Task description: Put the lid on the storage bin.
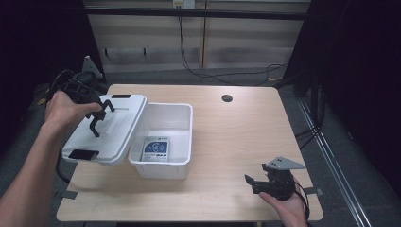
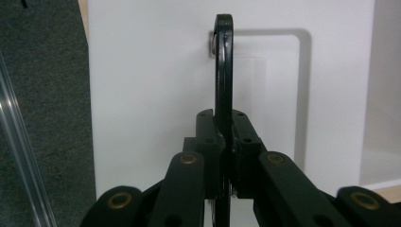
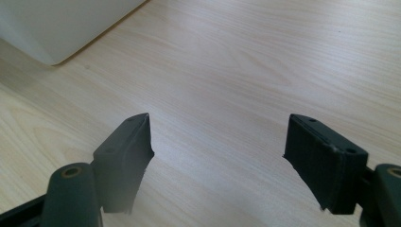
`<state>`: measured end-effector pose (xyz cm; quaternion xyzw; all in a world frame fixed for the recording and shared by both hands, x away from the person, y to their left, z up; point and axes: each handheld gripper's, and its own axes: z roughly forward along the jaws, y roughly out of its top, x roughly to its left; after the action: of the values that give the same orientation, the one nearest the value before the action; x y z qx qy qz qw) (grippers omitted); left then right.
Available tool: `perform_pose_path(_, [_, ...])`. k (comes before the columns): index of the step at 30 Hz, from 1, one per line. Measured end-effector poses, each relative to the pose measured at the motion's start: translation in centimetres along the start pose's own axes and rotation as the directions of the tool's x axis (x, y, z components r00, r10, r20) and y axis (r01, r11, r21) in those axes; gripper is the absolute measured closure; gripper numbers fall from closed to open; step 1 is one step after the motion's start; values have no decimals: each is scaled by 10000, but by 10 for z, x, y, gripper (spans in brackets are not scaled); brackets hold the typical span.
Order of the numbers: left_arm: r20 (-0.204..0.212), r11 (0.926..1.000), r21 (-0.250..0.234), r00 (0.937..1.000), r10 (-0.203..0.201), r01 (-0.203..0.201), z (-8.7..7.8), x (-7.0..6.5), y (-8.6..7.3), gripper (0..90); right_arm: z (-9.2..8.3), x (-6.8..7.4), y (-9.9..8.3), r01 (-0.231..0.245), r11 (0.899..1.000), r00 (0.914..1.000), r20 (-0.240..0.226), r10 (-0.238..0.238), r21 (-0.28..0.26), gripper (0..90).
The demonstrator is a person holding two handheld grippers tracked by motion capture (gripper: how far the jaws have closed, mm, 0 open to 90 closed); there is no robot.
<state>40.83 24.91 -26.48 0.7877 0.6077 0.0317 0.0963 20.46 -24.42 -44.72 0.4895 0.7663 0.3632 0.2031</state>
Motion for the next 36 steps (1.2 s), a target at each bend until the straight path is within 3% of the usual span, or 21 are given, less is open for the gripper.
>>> perform_pose_path(3, [72,9997,84,9997,242,-242,0,-10,3,847,0,0,0,26,10000,10000,-6,-26,22,233])
perform_pose_path(23, [282,9984,262,9984,489,-496,-2,-52,16,847,0,0,0,-16,10000,10000,-40,16,4,231])
perform_pose_path(25, [305,9965,422,9970,713,-725,-1,-55,17,847,0,0,0,0,10000,10000,-32,0,5,231])
perform_pose_path(36, [601,9964,498,9960,659,-690,4,-65,21,847,0,0,0,31,10000,10000,-39,-31,-8,231])
